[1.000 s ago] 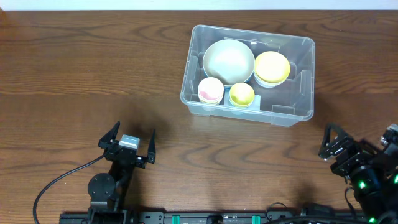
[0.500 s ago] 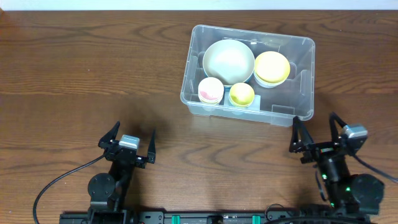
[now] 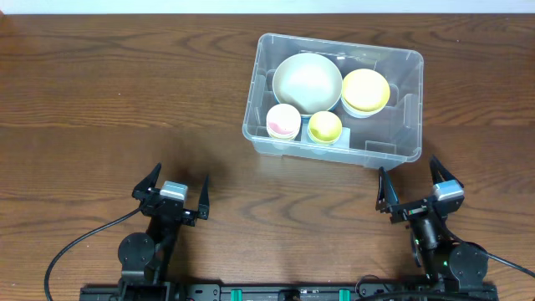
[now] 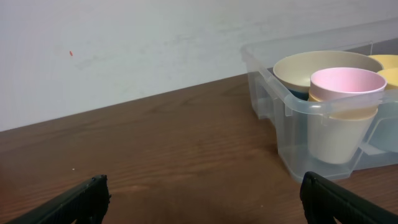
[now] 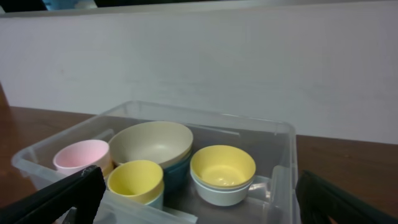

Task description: Pack container

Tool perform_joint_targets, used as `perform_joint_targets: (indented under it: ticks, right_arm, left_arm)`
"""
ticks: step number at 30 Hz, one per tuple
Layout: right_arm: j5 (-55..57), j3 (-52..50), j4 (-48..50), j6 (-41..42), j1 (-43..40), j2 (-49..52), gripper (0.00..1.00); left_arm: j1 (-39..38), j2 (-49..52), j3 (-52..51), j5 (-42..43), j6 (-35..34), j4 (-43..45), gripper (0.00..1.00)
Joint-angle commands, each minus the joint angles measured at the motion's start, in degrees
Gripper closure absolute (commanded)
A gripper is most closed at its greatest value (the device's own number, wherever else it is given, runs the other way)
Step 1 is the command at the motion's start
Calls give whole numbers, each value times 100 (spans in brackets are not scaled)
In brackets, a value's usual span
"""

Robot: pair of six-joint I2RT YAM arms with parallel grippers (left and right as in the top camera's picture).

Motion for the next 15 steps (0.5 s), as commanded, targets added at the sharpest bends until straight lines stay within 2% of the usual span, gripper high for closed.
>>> perform_joint_targets:
  ticks: [1,7,15]
  right_arm:
    - [195,-225,164,-271,57,-52,1]
    - [350,-588,415,-282,31,-55,1]
    - [389,-577,-369,-529,20,-55,1]
  left_arm:
    - [28,-35,-109,35,57,-186,2]
    - [28,-35,-109,37,57,-186,2]
    - [28,-35,-109,37,57,-186,2]
